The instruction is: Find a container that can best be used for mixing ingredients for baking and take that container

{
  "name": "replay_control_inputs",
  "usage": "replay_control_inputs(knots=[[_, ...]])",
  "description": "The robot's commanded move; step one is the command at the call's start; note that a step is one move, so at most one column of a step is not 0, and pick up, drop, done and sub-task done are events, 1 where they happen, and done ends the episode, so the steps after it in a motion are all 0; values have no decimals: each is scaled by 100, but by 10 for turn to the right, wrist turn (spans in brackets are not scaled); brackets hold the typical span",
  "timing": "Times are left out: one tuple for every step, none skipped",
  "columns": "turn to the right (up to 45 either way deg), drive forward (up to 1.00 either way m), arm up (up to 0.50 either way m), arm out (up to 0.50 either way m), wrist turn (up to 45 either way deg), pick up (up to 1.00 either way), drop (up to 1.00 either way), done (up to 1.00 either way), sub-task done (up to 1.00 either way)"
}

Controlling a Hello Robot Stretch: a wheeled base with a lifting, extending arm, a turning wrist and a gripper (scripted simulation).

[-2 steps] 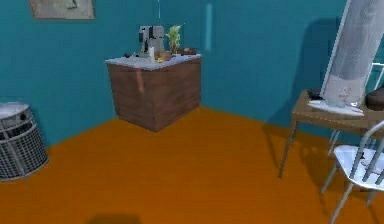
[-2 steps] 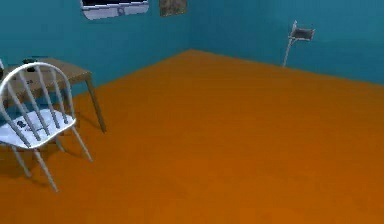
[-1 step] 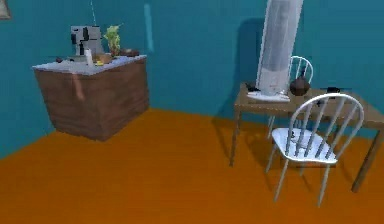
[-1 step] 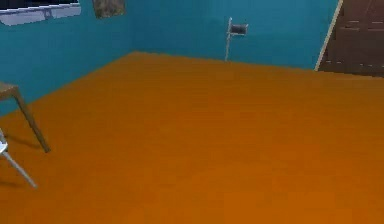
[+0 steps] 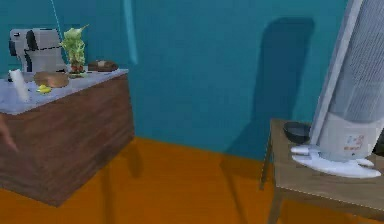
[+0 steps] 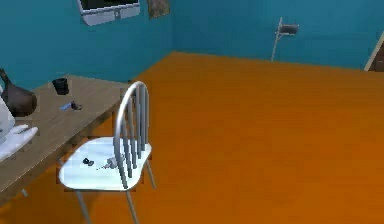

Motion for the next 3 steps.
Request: replay_control_inputs(knots=[[30, 0, 0, 0, 0, 0, 0, 0, 0], [0, 10, 0, 0, 0, 0, 0, 0, 0], [-450, 0, 0, 0, 0, 0, 0, 0, 0]])
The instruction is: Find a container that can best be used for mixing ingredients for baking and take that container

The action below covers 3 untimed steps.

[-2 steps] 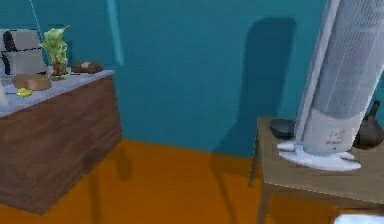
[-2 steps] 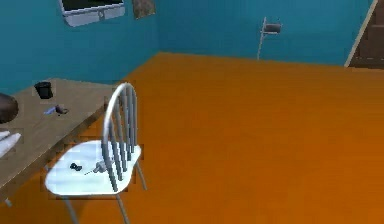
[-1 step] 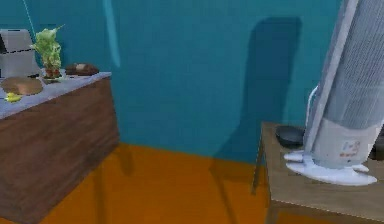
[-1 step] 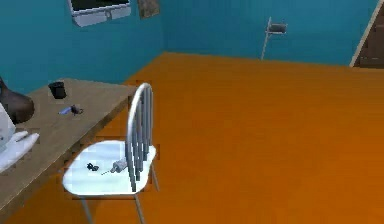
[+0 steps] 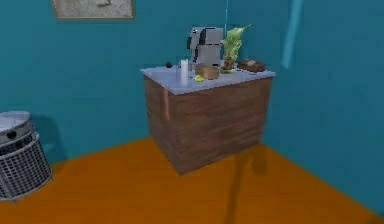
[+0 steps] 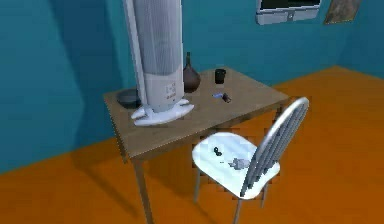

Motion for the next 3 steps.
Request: replay_control_inputs(knots=[[-150, 0, 0, 0, 0, 0, 0, 0, 0], [450, 0, 0, 0, 0, 0, 0, 0, 0], [240, 0, 0, 0, 0, 0, 0, 0, 0]])
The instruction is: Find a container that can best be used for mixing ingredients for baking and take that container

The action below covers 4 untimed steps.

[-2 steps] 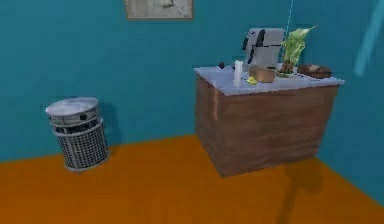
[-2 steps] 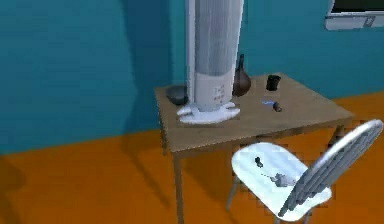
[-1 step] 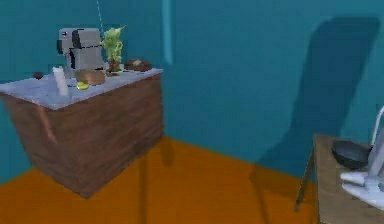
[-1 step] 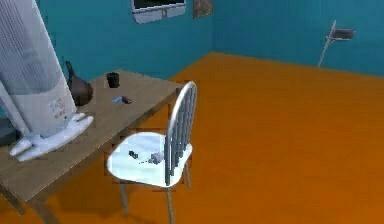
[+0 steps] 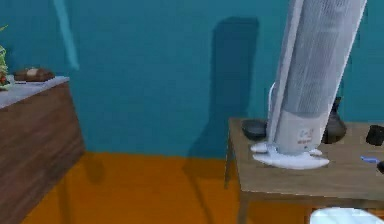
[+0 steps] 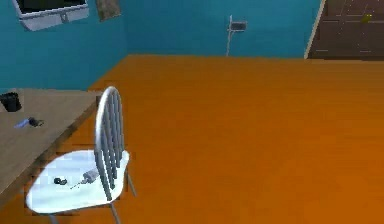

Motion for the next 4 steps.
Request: replay_control_inputs(knots=[[0, 65, 0, 0, 0, 0, 0, 0, 0], [90, 0, 0, 0, 0, 0, 0, 0, 0], [0, 100, 0, 0, 0, 0, 0, 0, 0], [60, 0, 0, 0, 0, 0, 0, 0, 0]])
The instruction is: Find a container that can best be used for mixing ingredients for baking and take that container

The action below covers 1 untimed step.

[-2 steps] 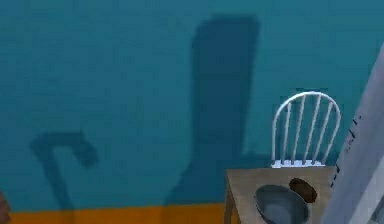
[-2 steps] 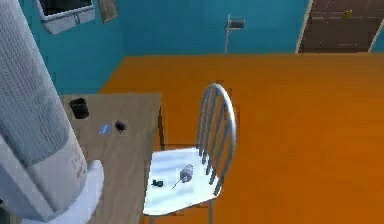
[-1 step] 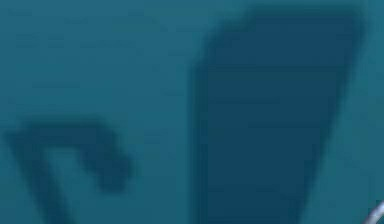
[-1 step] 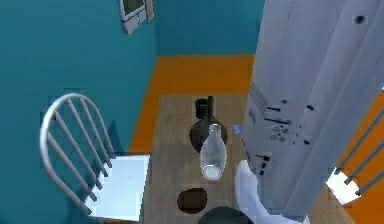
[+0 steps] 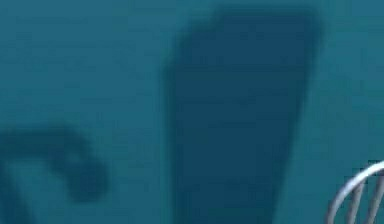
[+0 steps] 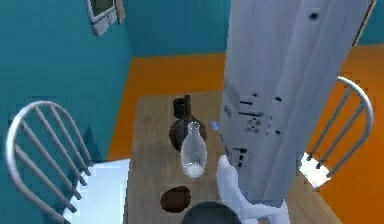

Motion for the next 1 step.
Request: replay_control_inputs(knots=[[0, 25, 0, 0, 0, 0, 0, 0, 0]])
